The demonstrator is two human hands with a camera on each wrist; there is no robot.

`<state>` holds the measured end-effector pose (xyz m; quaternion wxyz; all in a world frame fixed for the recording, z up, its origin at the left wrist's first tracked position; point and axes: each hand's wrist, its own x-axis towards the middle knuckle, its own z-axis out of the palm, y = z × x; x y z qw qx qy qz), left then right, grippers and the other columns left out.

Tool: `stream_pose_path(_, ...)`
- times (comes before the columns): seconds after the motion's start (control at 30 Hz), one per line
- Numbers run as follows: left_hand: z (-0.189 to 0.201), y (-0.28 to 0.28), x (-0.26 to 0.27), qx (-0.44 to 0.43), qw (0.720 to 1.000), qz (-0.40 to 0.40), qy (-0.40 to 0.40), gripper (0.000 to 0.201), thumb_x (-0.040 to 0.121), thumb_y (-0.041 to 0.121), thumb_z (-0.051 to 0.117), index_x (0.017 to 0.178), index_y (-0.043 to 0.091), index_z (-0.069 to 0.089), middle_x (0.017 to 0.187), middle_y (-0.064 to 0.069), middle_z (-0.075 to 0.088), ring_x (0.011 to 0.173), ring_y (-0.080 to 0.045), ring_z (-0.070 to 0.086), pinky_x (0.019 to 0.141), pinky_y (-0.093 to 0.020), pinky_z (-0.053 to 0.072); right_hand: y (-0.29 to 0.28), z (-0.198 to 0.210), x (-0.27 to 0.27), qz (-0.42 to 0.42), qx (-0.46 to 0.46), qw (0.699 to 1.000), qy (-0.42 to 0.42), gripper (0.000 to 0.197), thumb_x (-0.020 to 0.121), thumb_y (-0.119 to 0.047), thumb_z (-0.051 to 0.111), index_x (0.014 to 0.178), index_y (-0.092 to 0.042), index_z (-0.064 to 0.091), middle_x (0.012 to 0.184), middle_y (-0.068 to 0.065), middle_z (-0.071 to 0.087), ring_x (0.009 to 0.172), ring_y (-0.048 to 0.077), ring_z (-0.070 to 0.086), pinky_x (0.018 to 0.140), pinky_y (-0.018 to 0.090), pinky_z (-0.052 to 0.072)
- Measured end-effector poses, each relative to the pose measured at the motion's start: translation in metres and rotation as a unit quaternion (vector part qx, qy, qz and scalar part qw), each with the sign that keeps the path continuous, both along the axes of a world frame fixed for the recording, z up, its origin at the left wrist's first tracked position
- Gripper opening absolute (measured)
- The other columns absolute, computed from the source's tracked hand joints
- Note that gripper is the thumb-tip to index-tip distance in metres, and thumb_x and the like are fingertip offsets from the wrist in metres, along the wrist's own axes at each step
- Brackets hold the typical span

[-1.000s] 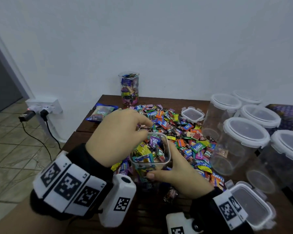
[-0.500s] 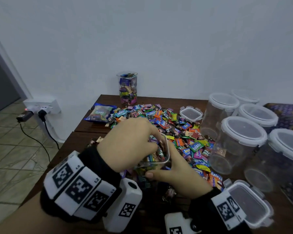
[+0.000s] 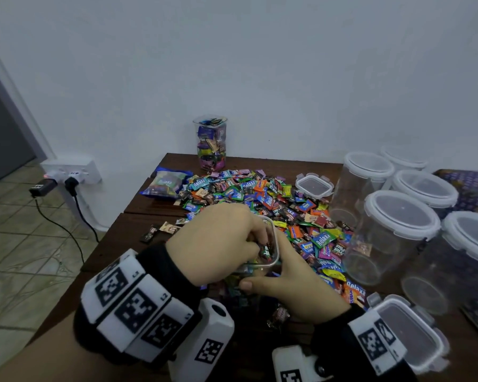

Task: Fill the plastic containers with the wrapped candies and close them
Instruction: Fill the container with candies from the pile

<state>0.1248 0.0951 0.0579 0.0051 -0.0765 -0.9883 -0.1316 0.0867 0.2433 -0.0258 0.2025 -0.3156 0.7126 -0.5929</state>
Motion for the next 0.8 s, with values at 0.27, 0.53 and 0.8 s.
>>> stream_pose_path(0.27,0.0,-0.046,0.006,0.275,0.944,0.142,0.117,0.021,0.088,0.019,0.061,0.088,0.04,0.065,0.082,0.02,0.062,0.073,0.005,0.06,0.071,-0.019,0.046,0.018,0.01,-0.016,0.048,0.149,0.987,0.022,0.08,0.075,-0.018,0.066,0.128,-0.065,0.029,0.128,-0.024,0.053,0.099,0.003,0.061,0.084,0.032,0.052)
stream_pose_path(0.53,-0.049,-0.09,-0.006,0.087,0.966,0.23,-0.081,0.07,0.08,0.036,0.071,0.141,0.032,0.037,0.143,-0.001,0.042,0.122,-0.02,0.048,0.099,-0.035,0.042,0.016,0.016,-0.043,0.009,0.396,0.902,0.171,0.078,0.085,-0.023,0.061,0.149,-0.029,0.017,0.152,-0.007,0.022,0.135,0.015,0.029,0.105,0.032,0.035)
stream_pose_path(0.8,-0.088,-0.091,-0.012,-0.045,0.938,0.209,-0.273,0.12,0.071,0.039,0.08,0.15,0.034,-0.01,0.159,-0.009,-0.006,0.137,-0.032,0.034,0.103,-0.041,0.042,0.002,-0.005,-0.072,0.08,0.557,0.802,0.198,0.113,0.074,-0.041,0.075,0.149,-0.034,-0.009,0.156,0.0,0.007,0.132,0.028,0.036,0.098,0.045,0.045)
